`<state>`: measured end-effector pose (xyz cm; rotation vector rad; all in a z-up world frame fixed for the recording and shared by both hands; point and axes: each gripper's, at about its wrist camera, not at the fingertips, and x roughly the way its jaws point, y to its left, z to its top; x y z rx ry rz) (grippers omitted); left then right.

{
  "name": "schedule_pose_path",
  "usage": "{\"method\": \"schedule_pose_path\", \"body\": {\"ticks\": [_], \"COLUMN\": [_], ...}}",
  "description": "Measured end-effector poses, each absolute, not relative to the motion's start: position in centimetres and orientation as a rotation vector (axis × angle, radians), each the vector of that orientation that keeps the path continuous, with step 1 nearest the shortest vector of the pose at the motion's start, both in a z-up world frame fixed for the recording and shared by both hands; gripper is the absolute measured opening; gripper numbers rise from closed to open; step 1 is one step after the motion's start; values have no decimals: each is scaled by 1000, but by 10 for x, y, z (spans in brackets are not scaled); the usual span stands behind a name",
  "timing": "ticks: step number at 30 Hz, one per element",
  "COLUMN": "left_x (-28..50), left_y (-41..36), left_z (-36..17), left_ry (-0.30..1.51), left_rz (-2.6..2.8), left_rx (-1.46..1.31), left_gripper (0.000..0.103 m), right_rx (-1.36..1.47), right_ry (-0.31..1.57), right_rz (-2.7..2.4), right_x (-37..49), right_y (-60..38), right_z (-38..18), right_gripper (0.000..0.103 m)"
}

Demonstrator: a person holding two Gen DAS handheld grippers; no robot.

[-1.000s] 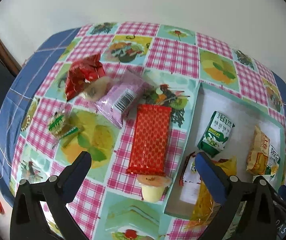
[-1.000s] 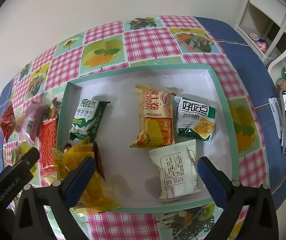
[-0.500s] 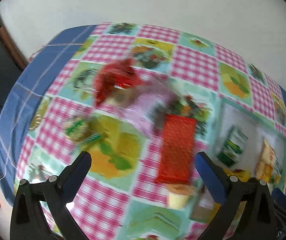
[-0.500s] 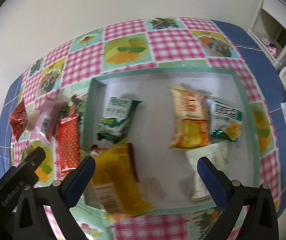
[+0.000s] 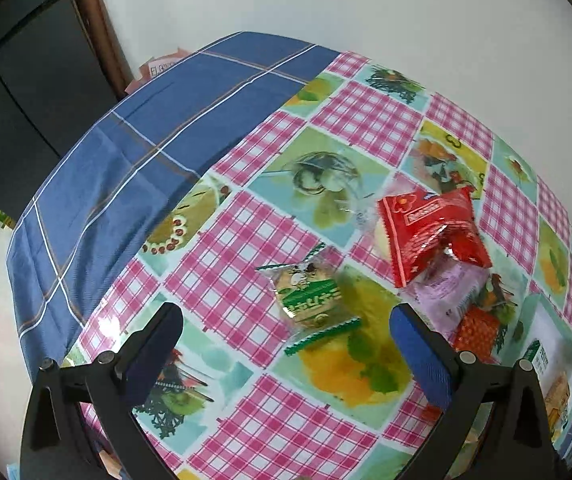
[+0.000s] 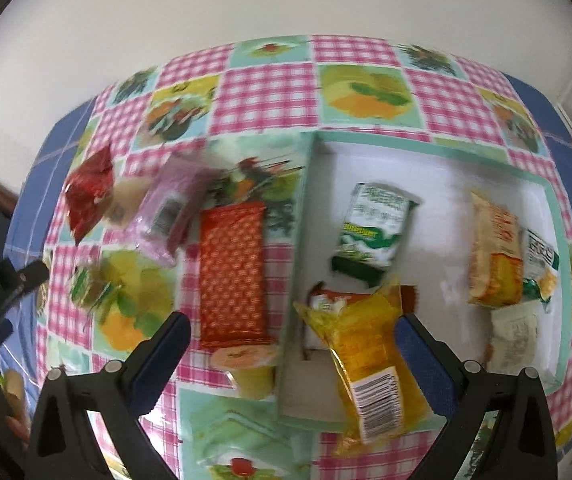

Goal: Organize snacks
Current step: 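Move both grippers back over the snack pile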

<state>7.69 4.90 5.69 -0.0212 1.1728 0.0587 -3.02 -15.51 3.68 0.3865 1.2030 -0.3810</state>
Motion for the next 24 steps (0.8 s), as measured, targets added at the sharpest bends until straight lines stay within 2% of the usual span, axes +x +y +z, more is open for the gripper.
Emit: {"method": "schedule_pose_path", "body": {"ticks": [6, 14, 24], "left_x": [72, 65, 67], "left_y": [39, 31, 36], "left_z": [47, 49, 51], "left_ry": [1216, 1219, 1228], "left_rz": [15, -31, -39], "left_rx": [25, 30, -2], "left_gripper": [103, 103, 103], "right_rx": [320, 261, 290], "right_ry": [1230, 1167, 1161], "right_rz": [-362, -380, -273], "right_x": [-28, -33, -36], "right_y": [-138, -135, -119], "right_z": [34, 54, 57], "right_gripper": [103, 103, 101]}}
